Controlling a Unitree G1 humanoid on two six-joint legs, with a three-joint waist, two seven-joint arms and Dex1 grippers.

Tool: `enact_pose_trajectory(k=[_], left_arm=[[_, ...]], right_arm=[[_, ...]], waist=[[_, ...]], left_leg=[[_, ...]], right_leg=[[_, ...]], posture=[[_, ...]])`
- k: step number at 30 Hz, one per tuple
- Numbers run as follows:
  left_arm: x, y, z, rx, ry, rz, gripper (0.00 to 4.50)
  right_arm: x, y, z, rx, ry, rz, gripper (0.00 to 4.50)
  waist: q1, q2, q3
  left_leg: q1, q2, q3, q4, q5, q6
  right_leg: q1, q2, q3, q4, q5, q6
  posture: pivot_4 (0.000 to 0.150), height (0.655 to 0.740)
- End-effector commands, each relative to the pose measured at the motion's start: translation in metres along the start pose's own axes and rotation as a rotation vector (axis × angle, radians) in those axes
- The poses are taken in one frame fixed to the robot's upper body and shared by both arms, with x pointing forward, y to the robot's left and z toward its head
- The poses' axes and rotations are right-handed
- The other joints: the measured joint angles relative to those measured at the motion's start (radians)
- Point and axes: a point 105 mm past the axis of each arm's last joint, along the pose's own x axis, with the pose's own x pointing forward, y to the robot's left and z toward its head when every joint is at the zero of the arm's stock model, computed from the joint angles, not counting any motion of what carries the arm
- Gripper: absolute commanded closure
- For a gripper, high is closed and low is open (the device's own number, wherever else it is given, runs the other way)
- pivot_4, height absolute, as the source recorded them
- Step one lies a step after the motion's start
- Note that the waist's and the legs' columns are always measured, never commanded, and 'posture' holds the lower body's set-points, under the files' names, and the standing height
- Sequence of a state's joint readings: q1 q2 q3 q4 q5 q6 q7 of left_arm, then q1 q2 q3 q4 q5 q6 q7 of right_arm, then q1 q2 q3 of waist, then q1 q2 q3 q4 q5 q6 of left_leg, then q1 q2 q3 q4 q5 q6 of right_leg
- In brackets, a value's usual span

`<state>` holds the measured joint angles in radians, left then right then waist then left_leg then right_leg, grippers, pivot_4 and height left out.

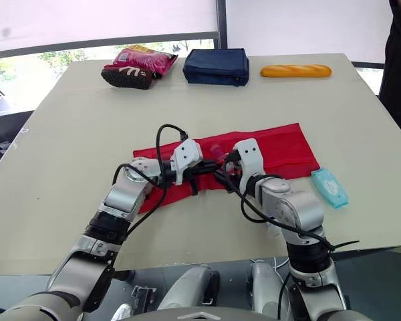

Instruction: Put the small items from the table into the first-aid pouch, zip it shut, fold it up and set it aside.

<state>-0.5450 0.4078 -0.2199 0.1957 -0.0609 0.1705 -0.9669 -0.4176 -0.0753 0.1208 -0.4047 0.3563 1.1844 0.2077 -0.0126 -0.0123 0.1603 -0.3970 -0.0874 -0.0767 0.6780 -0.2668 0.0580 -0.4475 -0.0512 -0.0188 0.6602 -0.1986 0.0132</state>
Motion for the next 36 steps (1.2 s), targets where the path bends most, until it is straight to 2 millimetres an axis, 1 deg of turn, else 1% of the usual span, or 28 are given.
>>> enact_pose_trajectory(k=[1, 2, 3, 4, 5, 7, 9, 12, 15, 23, 25, 28, 32, 35, 36], left_arm=[[-0.002, 0.003, 0.002, -0.015, -0.013, 0.007, 4.50], [-0.003, 0.004, 0.002, -0.018, -0.015, 0.007, 4.50], [-0.003, 0.004, 0.002, -0.020, -0.016, 0.007, 4.50], [-0.003, 0.003, 0.003, -0.029, -0.023, 0.004, 4.50], [-0.003, 0.003, 0.004, -0.043, -0.034, 0.000, 4.50], [-0.004, 0.002, 0.005, -0.072, -0.053, -0.008, 4.50], [-0.005, 0.001, 0.004, -0.087, -0.063, -0.017, 4.50], [-0.006, 0.000, 0.003, -0.107, -0.076, -0.031, 4.50], [-0.007, 0.001, 0.003, -0.131, -0.086, -0.030, 4.50], [-0.007, -0.004, 0.002, -0.126, -0.085, -0.065, 4.50], [-0.008, -0.005, 0.002, -0.123, -0.084, -0.071, 4.50], [-0.008, -0.007, 0.001, -0.118, -0.084, -0.074, 4.50], [-0.008, -0.008, 0.001, -0.108, -0.088, -0.077, 4.50], [-0.008, -0.008, 0.000, -0.105, -0.087, -0.072, 4.50], [-0.009, -0.006, -0.001, -0.101, -0.084, -0.064, 4.50]], right_arm=[[-0.014, 0.003, 0.011, -0.055, -0.051, 0.026, 0.82], [-0.016, 0.001, 0.011, -0.061, -0.051, 0.024, 1.36], [-0.016, 0.001, 0.011, -0.065, -0.051, 0.024, 1.77], [-0.018, -0.001, 0.011, -0.070, -0.051, 0.025, 2.02], [-0.020, -0.003, 0.011, -0.079, -0.051, 0.020, 2.56], [-0.023, -0.006, 0.011, -0.098, -0.048, 0.012, 3.44], [-0.023, -0.009, 0.009, -0.109, -0.042, 0.001, 4.43], [-0.018, -0.012, 0.003, -0.150, -0.016, -0.019, 4.43], [-0.010, -0.010, 0.000, -0.177, -0.003, -0.018, 4.43], [0.016, -0.001, 0.003, -0.213, -0.020, -0.012, 4.43], [0.021, 0.001, 0.005, -0.228, -0.031, -0.012, 4.43], [0.028, 0.008, 0.011, -0.248, -0.052, 0.006, 4.43], [0.033, 0.017, 0.014, -0.270, -0.070, 0.031, 4.43], [0.033, 0.017, 0.013, -0.281, -0.073, 0.028, 4.43], [0.030, 0.015, 0.012, -0.285, -0.074, 0.028, 4.43]], waist=[[0.000, 0.000, 0.000], [0.001, 0.000, 0.000], [0.001, 0.000, 0.000], [0.001, 0.000, 0.000], [0.001, 0.000, 0.000], [0.001, 0.000, 0.000], [0.001, 0.000, 0.000], [0.001, 0.000, 0.000], [0.001, 0.000, 0.000], [0.000, 0.000, 0.000], [0.000, 0.000, 0.000], [0.000, 0.000, 0.000], [0.000, 0.000, 0.000], [0.000, 0.000, 0.000], [0.000, 0.000, 0.000]], left_leg=[[0.000, 0.000, 0.000, 0.000, 0.000, 0.000], [0.000, 0.000, 0.000, 0.000, 0.000, 0.000], [0.000, 0.000, 0.000, 0.000, 0.000, 0.000], [0.000, 0.000, 0.000, 0.000, 0.000, 0.000], [0.000, 0.000, 0.000, 0.000, 0.000, 0.000], [0.000, 0.000, 0.000, 0.000, 0.000, 0.000], [0.000, 0.000, 0.000, 0.000, 0.000, 0.000], [0.000, 0.000, 0.000, 0.000, 0.000, 0.000], [0.000, 0.000, 0.000, 0.000, 0.000, 0.000], [0.000, 0.000, 0.000, 0.000, 0.000, 0.000], [0.000, 0.000, 0.000, 0.000, 0.000, 0.000], [0.000, 0.000, 0.000, 0.000, 0.000, 0.000], [0.000, 0.000, 0.000, -0.001, 0.000, 0.000], [0.000, 0.000, 0.000, -0.001, 0.000, 0.000], [0.000, 0.000, 0.000, -0.001, 0.000, 0.000]], right_leg=[[0.000, 0.000, 0.000, 0.000, 0.000, 0.000], [0.000, 0.000, 0.000, 0.000, 0.000, 0.000], [0.000, 0.000, 0.000, 0.000, 0.000, 0.000], [0.000, 0.000, 0.000, 0.000, 0.000, 0.000], [0.000, 0.000, 0.000, 0.000, 0.000, 0.000], [0.000, 0.000, 0.000, 0.000, 0.000, 0.000], [0.000, 0.000, 0.000, 0.000, 0.000, 0.000], [0.000, 0.000, 0.000, 0.000, 0.000, 0.000], [0.000, 0.000, 0.000, 0.000, 0.000, 0.000], [0.000, 0.000, 0.000, 0.000, 0.000, 0.000], [0.000, 0.000, 0.000, 0.000, 0.000, 0.000], [0.000, 0.000, 0.000, -0.001, 0.000, 0.000], [0.000, 0.000, 0.000, -0.001, 0.000, 0.000], [0.000, 0.000, 0.000, -0.001, 0.000, 0.000], [0.000, 0.000, 0.000, -0.001, 0.000, 0.000]], posture=[[0.150, 0.7390], [0.150, 0.7390], [0.150, 0.7390], [0.150, 0.7390], [0.150, 0.7390], [0.150, 0.7390], [0.150, 0.7390], [0.150, 0.7390], [0.150, 0.7390], [0.150, 0.7390], [0.150, 0.7390], [0.150, 0.7390], [0.150, 0.7390], [0.150, 0.7390], [0.150, 0.7390]])
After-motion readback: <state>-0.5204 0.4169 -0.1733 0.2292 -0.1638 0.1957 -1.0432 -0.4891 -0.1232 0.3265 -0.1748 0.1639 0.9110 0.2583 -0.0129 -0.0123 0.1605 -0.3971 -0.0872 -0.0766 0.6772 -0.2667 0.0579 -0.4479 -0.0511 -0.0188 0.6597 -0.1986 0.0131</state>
